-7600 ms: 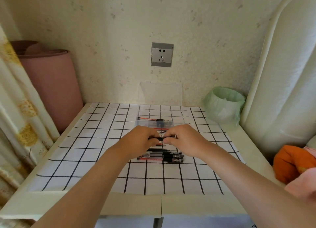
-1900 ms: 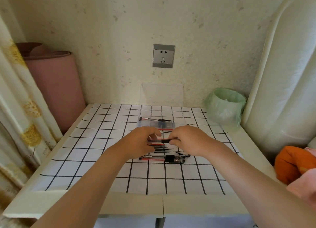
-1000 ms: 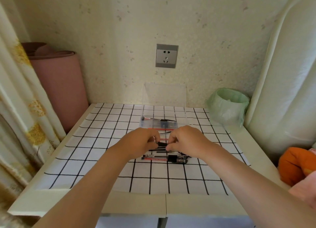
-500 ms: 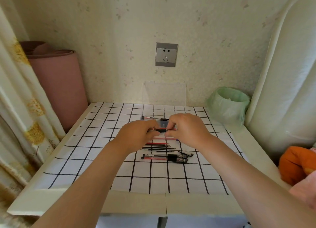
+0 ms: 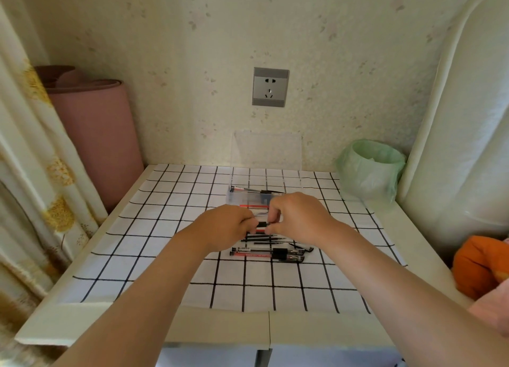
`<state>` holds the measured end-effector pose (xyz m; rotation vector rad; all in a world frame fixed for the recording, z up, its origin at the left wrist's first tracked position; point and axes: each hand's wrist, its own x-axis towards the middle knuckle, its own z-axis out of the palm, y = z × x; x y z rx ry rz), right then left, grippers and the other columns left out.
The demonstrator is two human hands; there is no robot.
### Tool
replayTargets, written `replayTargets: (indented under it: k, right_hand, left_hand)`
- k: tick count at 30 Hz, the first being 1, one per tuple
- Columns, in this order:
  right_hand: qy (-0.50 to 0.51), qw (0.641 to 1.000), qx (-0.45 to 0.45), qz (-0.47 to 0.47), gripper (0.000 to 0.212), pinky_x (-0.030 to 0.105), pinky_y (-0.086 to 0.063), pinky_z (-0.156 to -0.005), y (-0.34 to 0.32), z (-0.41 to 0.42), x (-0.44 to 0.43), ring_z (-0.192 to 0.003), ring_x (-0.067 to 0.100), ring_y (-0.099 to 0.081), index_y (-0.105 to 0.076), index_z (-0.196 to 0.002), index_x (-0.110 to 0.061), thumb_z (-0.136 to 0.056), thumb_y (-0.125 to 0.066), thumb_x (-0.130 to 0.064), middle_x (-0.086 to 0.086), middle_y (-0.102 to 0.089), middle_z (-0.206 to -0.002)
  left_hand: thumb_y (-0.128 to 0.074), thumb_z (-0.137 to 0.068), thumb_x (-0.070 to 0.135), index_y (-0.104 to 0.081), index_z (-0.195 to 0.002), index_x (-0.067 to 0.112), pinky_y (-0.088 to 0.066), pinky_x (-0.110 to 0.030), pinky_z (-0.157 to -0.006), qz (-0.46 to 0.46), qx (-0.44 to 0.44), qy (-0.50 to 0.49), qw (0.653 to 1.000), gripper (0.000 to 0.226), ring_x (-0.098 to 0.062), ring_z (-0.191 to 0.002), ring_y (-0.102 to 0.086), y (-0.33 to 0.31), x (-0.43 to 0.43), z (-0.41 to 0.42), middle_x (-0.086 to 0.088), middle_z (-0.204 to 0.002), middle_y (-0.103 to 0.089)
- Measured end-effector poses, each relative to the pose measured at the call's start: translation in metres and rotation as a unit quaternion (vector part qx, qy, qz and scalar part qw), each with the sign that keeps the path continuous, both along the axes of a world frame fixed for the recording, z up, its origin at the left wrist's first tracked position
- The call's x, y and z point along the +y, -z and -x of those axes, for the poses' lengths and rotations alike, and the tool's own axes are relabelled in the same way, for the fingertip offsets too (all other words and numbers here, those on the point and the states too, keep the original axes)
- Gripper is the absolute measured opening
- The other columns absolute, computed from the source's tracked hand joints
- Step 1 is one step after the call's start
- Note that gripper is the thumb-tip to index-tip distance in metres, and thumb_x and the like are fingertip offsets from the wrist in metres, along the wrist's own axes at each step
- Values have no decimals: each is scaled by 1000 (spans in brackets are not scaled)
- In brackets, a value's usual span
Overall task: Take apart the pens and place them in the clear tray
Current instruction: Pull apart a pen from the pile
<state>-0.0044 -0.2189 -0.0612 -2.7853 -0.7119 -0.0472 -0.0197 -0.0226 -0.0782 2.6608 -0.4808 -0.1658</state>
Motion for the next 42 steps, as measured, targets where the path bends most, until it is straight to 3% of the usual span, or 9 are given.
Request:
replayTargets:
  k: [6, 12, 16, 18, 24, 27, 30, 36, 42]
  right_hand:
    - [-7, 997, 71, 23, 18, 27, -46, -68, 6, 6, 2, -83, 9, -58, -67, -85, -28, -77, -77, -41, -15, -63, -87]
    - [-7, 996, 88, 26, 17, 30, -50, -73, 5, 10, 4, -84, 9, -59, -66, -82, -30, -77, -77, -41, -13, -66, -90]
    - [-16, 996, 81, 39, 17, 29, -48, -68, 8, 12, 6, -80, 10, -58, -66, -80, -29, -75, -77, -42, -12, -66, -86]
    - [-16, 996, 85, 38, 18, 29, -47, -67, 9, 13, 6, -79, 9, -57, -67, -81, -29, -76, -77, -43, -13, -65, -85]
    - [-21, 995, 92, 37, 18, 29, -48, -70, 7, 14, 6, -84, 9, -58, -68, -85, -29, -78, -76, -43, -13, -65, -90]
    - [-27, 994, 89, 48, 18, 32, -51, -73, 7, 15, 7, -84, 11, -59, -69, -83, -26, -77, -76, -42, -11, -66, -89]
    - [-31, 994, 89, 51, 18, 32, -52, -72, 7, 15, 8, -82, 11, -60, -70, -82, -26, -78, -76, -43, -10, -67, -86]
    - [-34, 995, 78, 49, 15, 30, -49, -70, 9, 12, 5, -83, 10, -59, -69, -85, -28, -80, -74, -42, -13, -66, -89]
    - [-24, 996, 73, 33, 11, 26, -43, -67, 11, 6, -5, -81, 8, -55, -69, -93, -30, -87, -67, -39, -14, -62, -89]
  left_hand:
    - [-58, -89, 48, -56, -87, 40, -42, -25, -63, -7, 34, 20, 999, 8, -5, -64, -53, 5, -3, 3, 11, -71, -56]
    - [-44, -98, 43, -70, -84, 22, -45, -28, -69, 21, 114, 14, 993, 36, -10, -67, -55, 6, -3, 3, 5, -70, -59]
    - [-59, -89, 48, -61, -85, 33, -44, -24, -70, 8, 95, 28, 995, 16, -5, -76, -55, 7, -4, 3, 15, -80, -57]
    - [-57, -92, 43, -59, -82, 35, -41, -23, -67, 11, 100, 32, 994, 13, -1, -69, -52, 6, -4, 4, 14, -73, -56]
    - [-40, -101, 42, -65, -80, 17, -45, -25, -59, 20, 184, 9, 983, 41, -13, -53, -51, 3, -7, 5, 1, -66, -58]
    - [-51, -94, 46, -63, -90, 16, -45, -25, -53, 37, 193, 11, 980, 32, -15, -47, -49, 2, -7, 8, 2, -62, -58]
    - [-58, -92, 39, -58, -88, 26, -45, -25, -50, 64, 197, 14, 978, 14, -16, -54, -51, 2, -6, 8, -1, -67, -62]
    - [-44, -100, 39, -66, -80, 21, -42, -19, -56, 17, 163, -2, 987, 35, -8, -58, -53, 2, -5, 5, 3, -72, -63]
    - [-61, -86, 52, -63, -86, 35, -45, -26, -71, -22, 107, -22, 994, 18, -6, -79, -57, 1, 3, 2, 11, -83, -62]
